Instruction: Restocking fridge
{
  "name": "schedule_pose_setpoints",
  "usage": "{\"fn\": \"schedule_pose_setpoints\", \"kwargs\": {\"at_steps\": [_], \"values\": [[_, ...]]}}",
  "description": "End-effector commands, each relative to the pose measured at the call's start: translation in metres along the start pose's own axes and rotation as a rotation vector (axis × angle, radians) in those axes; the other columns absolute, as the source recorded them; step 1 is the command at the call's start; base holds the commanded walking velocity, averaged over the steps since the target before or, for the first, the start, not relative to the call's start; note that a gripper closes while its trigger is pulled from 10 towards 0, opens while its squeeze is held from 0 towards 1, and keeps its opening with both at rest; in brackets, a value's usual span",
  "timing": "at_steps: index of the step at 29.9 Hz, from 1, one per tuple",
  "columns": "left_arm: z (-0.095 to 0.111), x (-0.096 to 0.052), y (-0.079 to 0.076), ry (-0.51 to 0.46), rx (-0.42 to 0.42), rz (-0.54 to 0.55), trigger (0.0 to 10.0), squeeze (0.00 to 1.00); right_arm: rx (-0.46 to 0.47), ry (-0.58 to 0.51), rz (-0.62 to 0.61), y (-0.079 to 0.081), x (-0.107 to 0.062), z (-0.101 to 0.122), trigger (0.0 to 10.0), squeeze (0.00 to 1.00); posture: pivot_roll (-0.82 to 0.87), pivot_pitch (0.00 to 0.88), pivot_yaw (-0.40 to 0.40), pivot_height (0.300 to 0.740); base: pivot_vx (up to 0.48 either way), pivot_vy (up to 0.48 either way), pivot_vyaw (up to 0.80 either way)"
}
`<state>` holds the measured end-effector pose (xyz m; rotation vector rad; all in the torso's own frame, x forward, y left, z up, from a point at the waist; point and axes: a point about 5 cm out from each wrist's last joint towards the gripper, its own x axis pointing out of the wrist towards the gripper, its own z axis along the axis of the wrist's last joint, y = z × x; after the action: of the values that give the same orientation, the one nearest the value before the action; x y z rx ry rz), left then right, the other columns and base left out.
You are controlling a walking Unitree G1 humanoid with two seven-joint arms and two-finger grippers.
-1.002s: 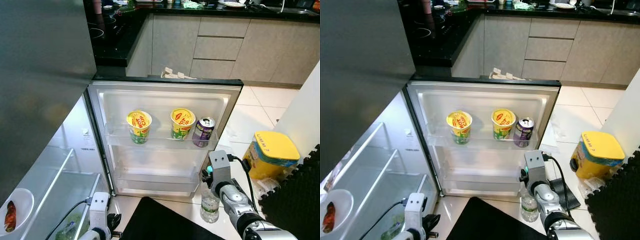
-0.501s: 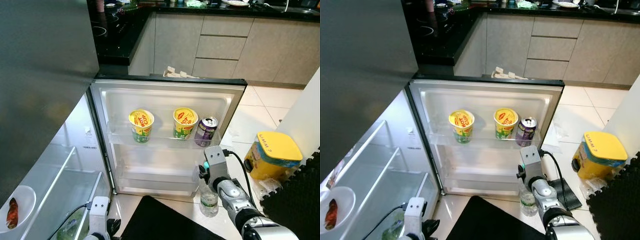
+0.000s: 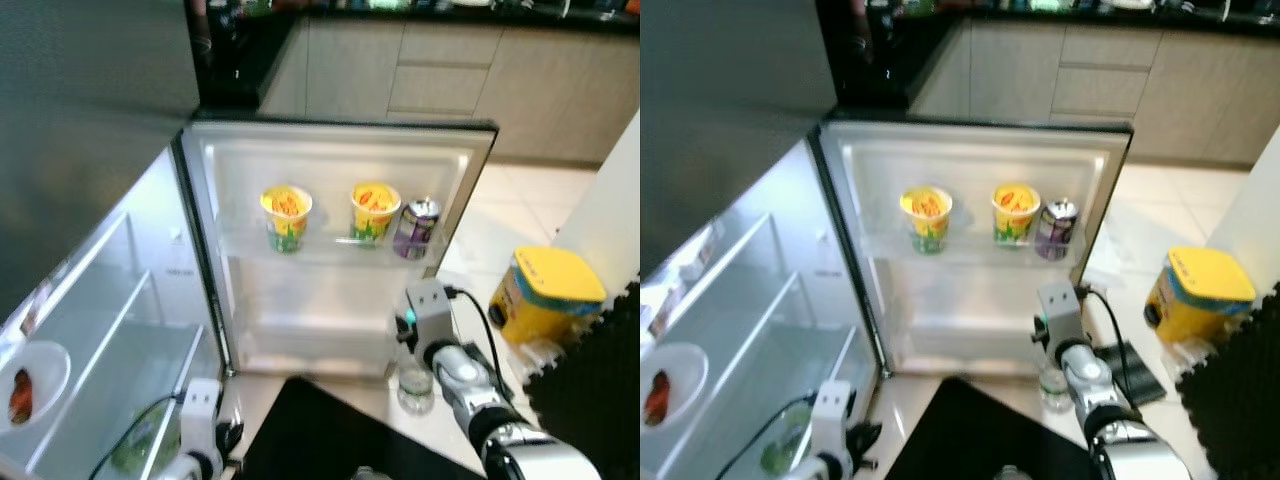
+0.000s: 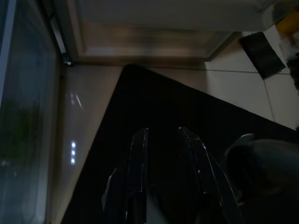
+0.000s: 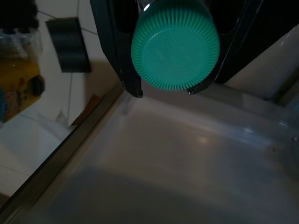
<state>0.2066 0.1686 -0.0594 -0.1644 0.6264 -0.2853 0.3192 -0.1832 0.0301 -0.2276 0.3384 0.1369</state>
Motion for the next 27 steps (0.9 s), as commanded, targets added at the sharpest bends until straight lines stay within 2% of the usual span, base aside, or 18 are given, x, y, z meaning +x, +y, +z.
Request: {"fn": "schedule_pose_setpoints", "kwargs": {"at_steps": [1, 5, 8, 11, 15, 19, 23, 27], "values": [[0.011, 0.003, 0.001, -0.053, 0.017, 0.001, 10.0, 0.0, -0.001, -0.044, -0.005, -0.003, 0.002, 0.009, 10.0, 0.0, -0.04, 0.0, -0.02, 0.621, 0.0, 0.0, 0.0], [0.037, 0.007, 0.004, -0.167, 0.066, -0.002, 10.0, 0.0, -0.002, -0.077, -0.017, -0.007, 0.005, 0.019, 10.0, 0.0, -0.04, 0.0, -0.018, 0.621, 0.0, 0.0, 0.0], [0.041, 0.008, 0.005, -0.19, 0.076, -0.003, 10.0, 0.0, -0.004, -0.082, -0.019, -0.007, 0.005, 0.021, 10.0, 0.0, -0.04, 0.0, -0.018, 0.621, 0.0, 0.0, 0.0], [0.066, 0.01, 0.005, -0.297, 0.122, -0.028, 10.0, 0.0, -0.008, -0.114, -0.038, -0.013, 0.008, 0.033, 10.0, 0.0, -0.04, 0.0, -0.017, 0.606, 0.0, 0.0, 0.0], [0.079, 0.011, 0.004, -0.355, 0.151, -0.053, 10.0, 0.0, -0.012, -0.157, -0.046, -0.017, 0.01, 0.044, 10.0, 0.0, -0.04, 0.0, -0.017, 0.591, 0.0, 0.0, 0.0], [0.088, 0.012, -0.001, -0.396, 0.181, -0.091, 10.0, 0.0, -0.001, -0.21, -0.045, -0.019, 0.012, 0.057, 10.0, 0.0, -0.04, 0.0, -0.017, 0.571, 0.0, 0.0, 0.0], [0.089, 0.012, -0.004, -0.404, 0.188, -0.107, 10.0, 0.0, 0.007, -0.233, -0.041, -0.02, 0.013, 0.063, 10.0, 0.0, -0.04, 0.0, -0.017, 0.561, 0.0, 0.0, 0.0], [0.087, 0.012, -0.008, -0.403, 0.206, -0.134, 10.0, 0.0, 0.055, -0.262, -0.013, -0.017, 0.014, 0.069, 10.0, 0.0, -0.04, 0.0, -0.017, 0.546, 0.0, 0.0, 0.0]]}}
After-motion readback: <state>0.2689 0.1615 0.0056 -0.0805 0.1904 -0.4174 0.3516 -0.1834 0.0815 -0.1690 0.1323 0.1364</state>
